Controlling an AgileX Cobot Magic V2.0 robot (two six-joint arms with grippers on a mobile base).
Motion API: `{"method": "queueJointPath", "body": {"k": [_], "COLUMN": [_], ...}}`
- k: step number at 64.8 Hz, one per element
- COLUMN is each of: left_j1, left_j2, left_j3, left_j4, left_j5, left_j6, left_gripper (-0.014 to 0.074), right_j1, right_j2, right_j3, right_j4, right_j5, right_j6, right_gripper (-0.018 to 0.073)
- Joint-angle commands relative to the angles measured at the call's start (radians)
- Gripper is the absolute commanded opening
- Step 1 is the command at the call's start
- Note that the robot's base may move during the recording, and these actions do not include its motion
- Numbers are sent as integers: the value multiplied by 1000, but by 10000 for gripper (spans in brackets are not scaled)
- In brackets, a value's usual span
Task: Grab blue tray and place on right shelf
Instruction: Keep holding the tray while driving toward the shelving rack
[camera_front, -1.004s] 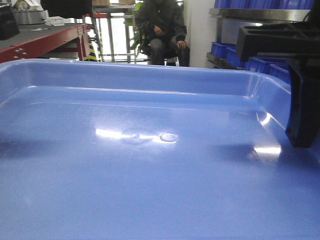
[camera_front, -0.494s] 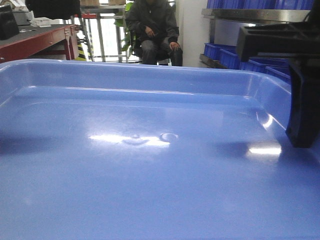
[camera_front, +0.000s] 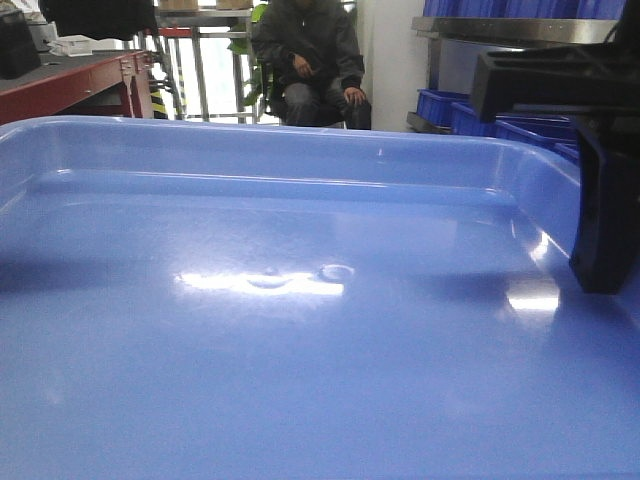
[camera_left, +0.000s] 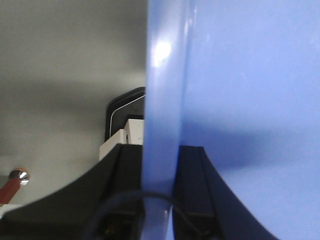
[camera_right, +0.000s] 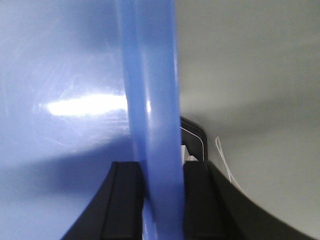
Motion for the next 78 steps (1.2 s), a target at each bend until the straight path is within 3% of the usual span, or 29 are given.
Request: {"method": "queueJointPath", "body": {"k": [1, 23, 35, 42, 48, 78], "left_j1": [26, 124, 127, 127, 127, 127], "left_j2": [-20, -20, -20, -20, -20, -20], "left_j3": [-25, -25, -25, -25, -25, -25], "left_j4": [21, 21, 73, 82, 82, 80], "left_j5": [1, -5, -1, -8, -8, -51], "left_j6": [-48, -34, -20, 85, 125, 125], "left_gripper": [16, 16, 16, 16, 16, 16], "right_j1": [-3, -3, -3, -3, -3, -3], "right_j2": [-27, -27, -27, -27, -27, -27], "right_j3": [-36, -36, -36, -36, -36, -36], "right_j4": [-25, -25, -25, -25, -25, -25], "right_j5": [-6, -6, -6, -6, -6, -6], "right_j6": [11, 11, 11, 11, 11, 11], "right_gripper": [213, 213, 213, 213, 213, 213]}}
